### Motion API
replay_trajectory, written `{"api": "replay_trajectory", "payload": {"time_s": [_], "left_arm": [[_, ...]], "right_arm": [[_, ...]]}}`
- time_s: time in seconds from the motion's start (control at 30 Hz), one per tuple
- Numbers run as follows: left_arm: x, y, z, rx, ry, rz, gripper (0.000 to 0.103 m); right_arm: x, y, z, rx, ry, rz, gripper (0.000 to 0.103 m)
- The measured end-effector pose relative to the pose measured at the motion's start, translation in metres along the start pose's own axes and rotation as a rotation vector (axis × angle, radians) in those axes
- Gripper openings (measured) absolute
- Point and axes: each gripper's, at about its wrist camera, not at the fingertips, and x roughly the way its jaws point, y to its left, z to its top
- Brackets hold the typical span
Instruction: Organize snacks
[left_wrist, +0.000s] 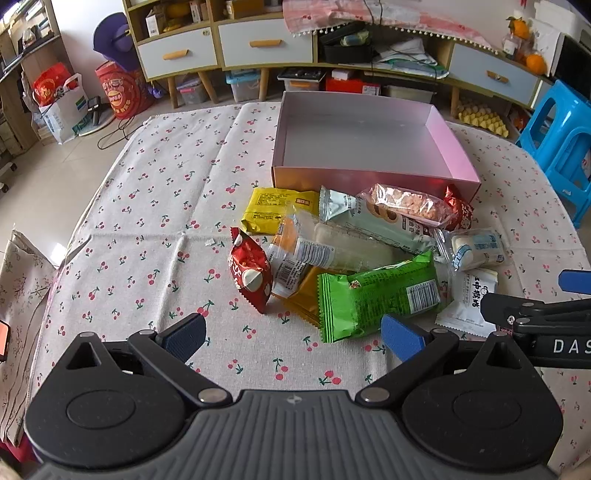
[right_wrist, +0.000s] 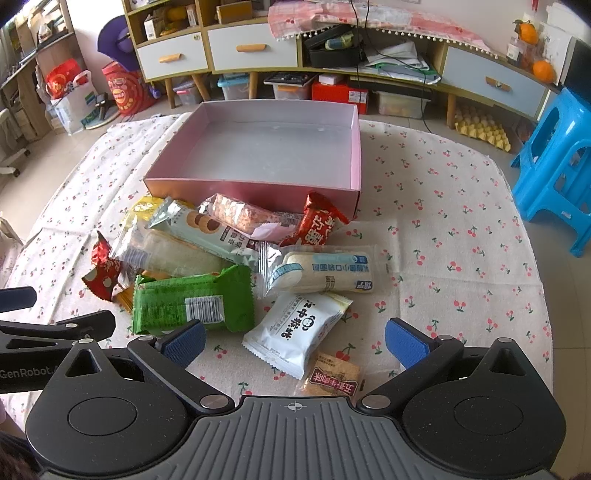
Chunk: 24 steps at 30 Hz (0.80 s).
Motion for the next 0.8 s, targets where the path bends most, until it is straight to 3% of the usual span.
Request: {"api": "replay_trajectory", "payload": {"time_s": [0.37, 0.63, 0.8], "left_arm": [[0.002, 0.006, 0.003, -0.017, -0.014, 0.011, 0.101], [-0.005, 0.014, 0.01, 0.023, -0.126, 0.022, 0.102], [0.002, 0.023, 0.031, 0.043, -0.077, -0.071, 0.102]], "right_arm": [[-0.003, -0.003, 0.007, -0.008, -0.02, -0.009, 0.103], [0.001, -0.008, 0.02, -0.065, -0.041, 0.004, 0.103], [0.01, -0.02, 0.039, -0.048, -0.025, 0.086, 0.103]]}}
